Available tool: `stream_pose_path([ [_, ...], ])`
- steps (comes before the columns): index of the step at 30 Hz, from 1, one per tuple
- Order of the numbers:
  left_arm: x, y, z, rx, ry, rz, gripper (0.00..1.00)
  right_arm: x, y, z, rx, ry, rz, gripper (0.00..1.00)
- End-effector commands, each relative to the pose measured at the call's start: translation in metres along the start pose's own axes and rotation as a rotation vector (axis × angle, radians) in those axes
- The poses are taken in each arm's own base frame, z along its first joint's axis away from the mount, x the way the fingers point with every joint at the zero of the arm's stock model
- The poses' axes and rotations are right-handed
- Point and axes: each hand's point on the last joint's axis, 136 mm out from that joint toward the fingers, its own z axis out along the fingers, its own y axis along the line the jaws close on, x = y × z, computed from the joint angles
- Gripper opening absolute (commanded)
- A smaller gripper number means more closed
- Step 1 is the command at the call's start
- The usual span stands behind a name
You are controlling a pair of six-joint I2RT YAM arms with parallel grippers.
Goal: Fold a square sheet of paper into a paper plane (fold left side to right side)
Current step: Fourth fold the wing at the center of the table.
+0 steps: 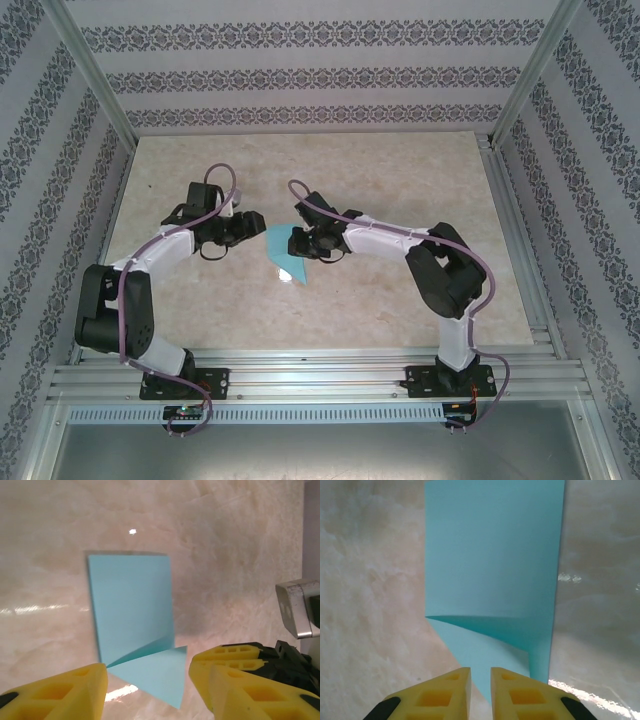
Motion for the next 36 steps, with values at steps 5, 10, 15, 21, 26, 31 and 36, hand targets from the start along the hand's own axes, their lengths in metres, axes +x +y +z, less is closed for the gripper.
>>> stream_pose_path([
  [5,0.020,0.016,0.021,0.028,0.102,-0.129,0.57,0.000,-0.025,0.016,0.055,0.041,-0.005,0.18],
  [10,0.021,0.017,0.032,0.062,0.130,-0.155,0.56,0.006,-0.029,0.023,0.050,0.060,0.004,0.18],
  [15,0.024,0.018,0.039,0.073,0.152,-0.172,0.55,0.007,-0.032,0.025,0.053,0.067,0.006,0.18],
  [21,0.030,0.024,0.049,0.066,0.185,-0.190,0.54,0.011,-0.040,0.027,0.082,0.079,0.007,0.15],
  [26,0.036,0.024,0.060,0.069,0.209,-0.193,0.50,0.012,-0.044,0.027,0.093,0.082,0.007,0.14],
  [31,0.037,0.022,0.066,0.070,0.217,-0.189,0.47,0.014,-0.047,0.027,0.101,0.089,0.009,0.14],
  [36,0.036,0.021,0.068,0.067,0.220,-0.188,0.43,0.016,-0.048,0.028,0.101,0.094,0.013,0.14],
])
